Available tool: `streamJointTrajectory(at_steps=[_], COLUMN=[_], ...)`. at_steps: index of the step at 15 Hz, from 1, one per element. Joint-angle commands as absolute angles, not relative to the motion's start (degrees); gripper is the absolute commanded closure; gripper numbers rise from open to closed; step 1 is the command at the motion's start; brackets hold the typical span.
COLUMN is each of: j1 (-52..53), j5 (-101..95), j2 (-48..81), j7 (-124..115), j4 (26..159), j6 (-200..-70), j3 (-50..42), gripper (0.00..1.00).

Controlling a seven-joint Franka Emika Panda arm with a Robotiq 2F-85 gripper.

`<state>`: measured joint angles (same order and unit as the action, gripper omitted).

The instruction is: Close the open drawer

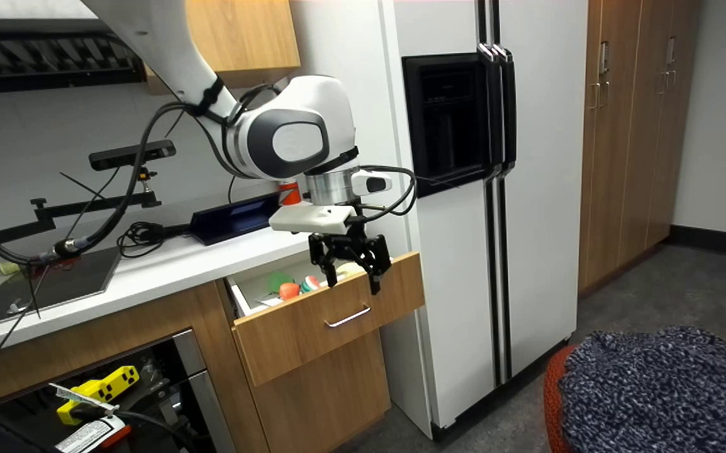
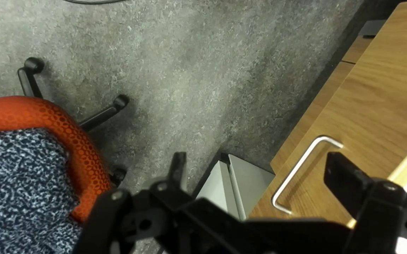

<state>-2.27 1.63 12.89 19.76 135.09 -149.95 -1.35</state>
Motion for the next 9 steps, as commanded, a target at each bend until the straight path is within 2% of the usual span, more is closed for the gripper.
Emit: streamJointTrajectory(at_steps=[1,9], j1=[-3.4,-4.3], j5=[1.2,2.0], j2=[14.5,16.9], j7=[19.3,22.5], j4=[133.9,132.9], j6=[-150.6,-151.6], j3=[-0.1,1.1], gripper=[0.00,0.00])
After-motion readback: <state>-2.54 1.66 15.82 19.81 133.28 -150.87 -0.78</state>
